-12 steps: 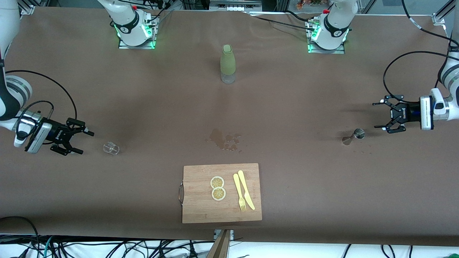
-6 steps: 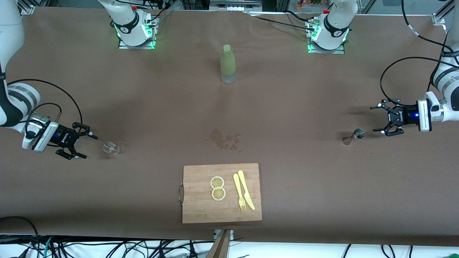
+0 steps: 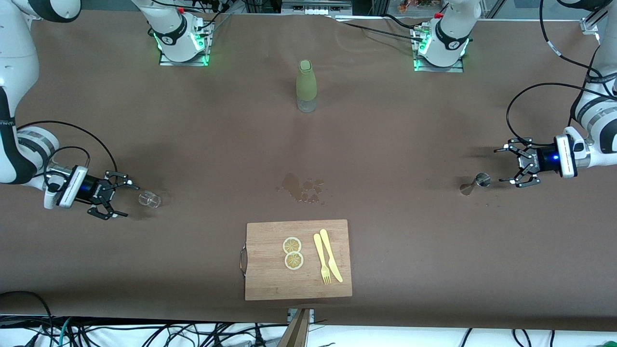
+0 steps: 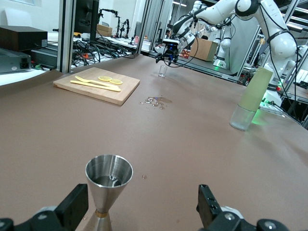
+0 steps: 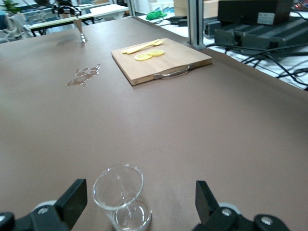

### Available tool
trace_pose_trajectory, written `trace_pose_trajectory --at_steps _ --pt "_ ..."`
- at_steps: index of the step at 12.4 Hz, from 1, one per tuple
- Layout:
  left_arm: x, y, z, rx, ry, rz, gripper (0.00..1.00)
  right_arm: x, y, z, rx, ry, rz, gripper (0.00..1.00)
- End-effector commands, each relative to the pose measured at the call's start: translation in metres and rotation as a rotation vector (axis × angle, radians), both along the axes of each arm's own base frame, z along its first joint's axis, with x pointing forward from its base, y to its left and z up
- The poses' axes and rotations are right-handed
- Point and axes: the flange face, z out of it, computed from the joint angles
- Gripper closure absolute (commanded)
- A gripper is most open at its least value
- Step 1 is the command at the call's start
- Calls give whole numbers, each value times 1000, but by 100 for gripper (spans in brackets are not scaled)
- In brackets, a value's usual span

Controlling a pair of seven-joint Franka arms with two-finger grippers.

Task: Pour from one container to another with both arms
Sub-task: 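Lower the right gripper around the glass while the left gripper surrounds the jigger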

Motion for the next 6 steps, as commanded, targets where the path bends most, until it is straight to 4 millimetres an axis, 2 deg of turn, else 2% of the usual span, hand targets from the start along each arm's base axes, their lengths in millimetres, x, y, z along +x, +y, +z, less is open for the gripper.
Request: trace_pose_trajectory --at_steps 1,4,6 --pt "7 -3 -15 -27 -76 7 0 11 0 -16 58 -58 54 0" --pt "7 -8 -31 -48 -113 17 0 8 2 -34 82 -64 81 0" --pt "13 -14 -45 -61 -164 13 0 10 3 -36 80 -78 90 0"
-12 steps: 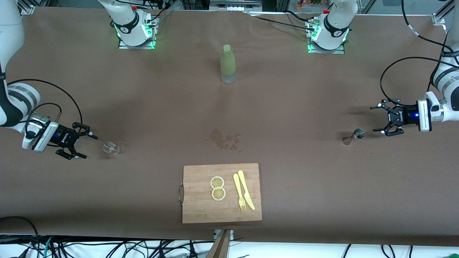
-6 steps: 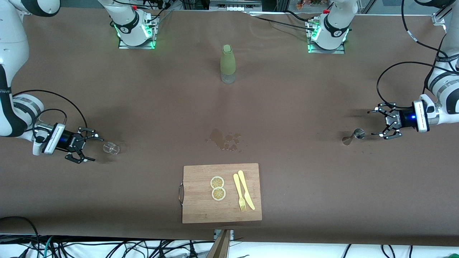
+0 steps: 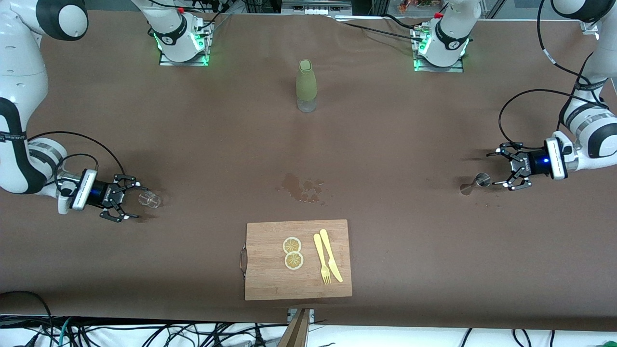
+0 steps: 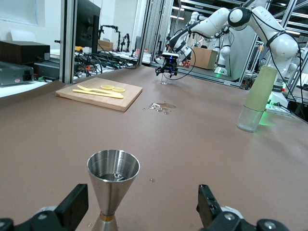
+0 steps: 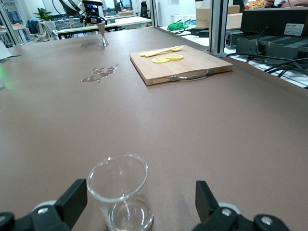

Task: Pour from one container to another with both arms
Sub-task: 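Lower the right gripper around the glass while the left gripper surrounds the jigger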

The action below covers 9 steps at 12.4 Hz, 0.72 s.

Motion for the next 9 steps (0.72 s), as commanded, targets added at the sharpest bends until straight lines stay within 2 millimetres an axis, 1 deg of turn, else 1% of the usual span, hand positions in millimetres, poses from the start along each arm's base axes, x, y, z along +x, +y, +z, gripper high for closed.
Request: trace_pose_trajectory --at_steps 1,5,7,9 --pt "11 -5 -22 -10 -96 2 0 4 -3 -4 28 -25 7 0" --pt "16 -9 -40 -9 -122 2 0 7 4 -13 31 -17 12 0" --pt "17 -13 -45 -11 -130 2 0 9 11 -13 26 -15 17 0" --pt "25 -17 -48 7 -191 8 0 10 18 -16 31 -11 23 1"
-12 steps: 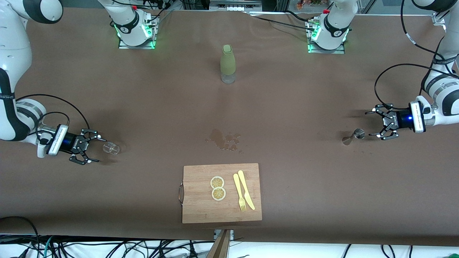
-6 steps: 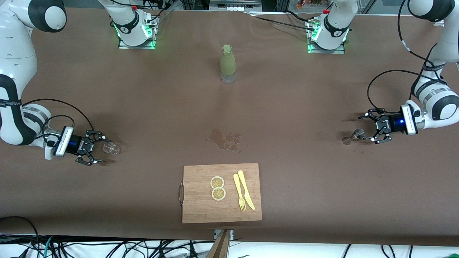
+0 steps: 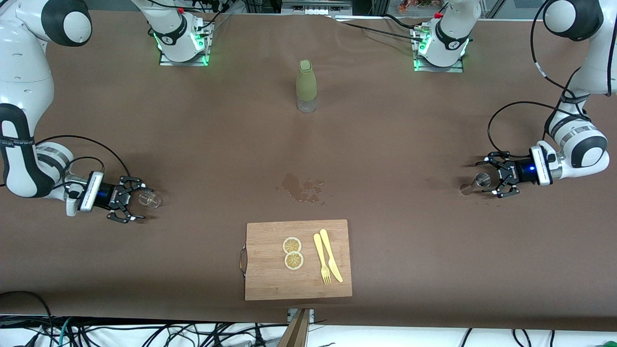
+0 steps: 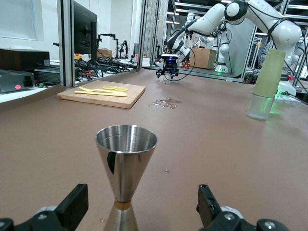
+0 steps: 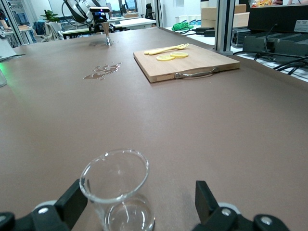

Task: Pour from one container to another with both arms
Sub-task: 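Close the right gripper on the glass while the left gripper grips the jigger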

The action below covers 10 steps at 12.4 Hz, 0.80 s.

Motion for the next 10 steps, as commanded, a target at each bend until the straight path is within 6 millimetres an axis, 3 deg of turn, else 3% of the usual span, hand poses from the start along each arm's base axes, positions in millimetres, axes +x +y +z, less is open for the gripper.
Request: trace_pose_trajectory --at_steps 1,7,10 --pt "16 -15 -8 11 -122 3 0 8 7 -2 18 -15 4 2" --pt "14 -33 -35 -26 -152 27 0 9 10 -2 17 -12 7 25" --pt "16 -42 -40 -35 -150 27 1 8 11 -5 18 -8 7 25"
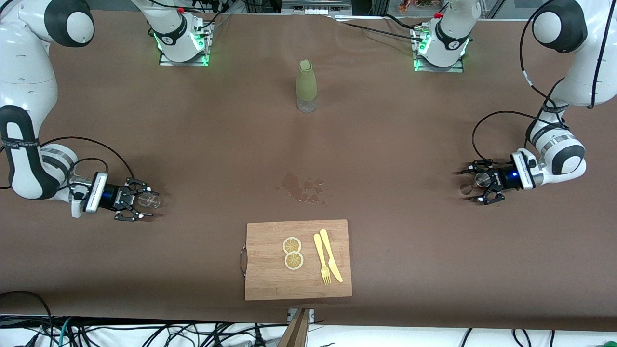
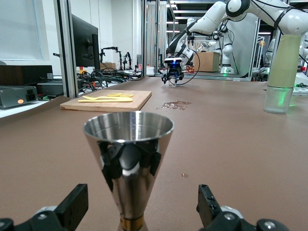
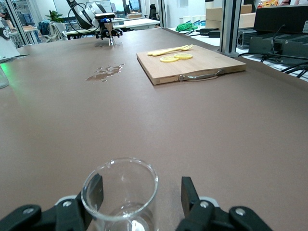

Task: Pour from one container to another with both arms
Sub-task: 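Close the right gripper on the glass while the left gripper grips the jigger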

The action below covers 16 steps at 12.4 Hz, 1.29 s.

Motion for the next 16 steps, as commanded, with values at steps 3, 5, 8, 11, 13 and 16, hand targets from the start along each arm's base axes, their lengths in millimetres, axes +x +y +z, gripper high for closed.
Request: trace_pose_trajectory --at_steps 3,5,8,11,13,16 --pt "7 -10 -7 -6 -63 15 12 6 1 -5 11 -7 -11 32" --pt "7 -9 -6 -4 -64 16 47 6 -1 -6 0 -9 -19 36" --pt "7 -9 -7 -5 -63 16 100 8 2 -6 -8 -12 -18 50" --pt "7 -8 -7 -4 -57 17 100 9 3 -6 -9 -5 -21 60" --pt "9 -8 -5 -4 -59 15 100 10 5 -5 -7 2 -21 66" --pt "13 -10 0 2 -66 8 100 11 7 -3 -7 10 -21 80"
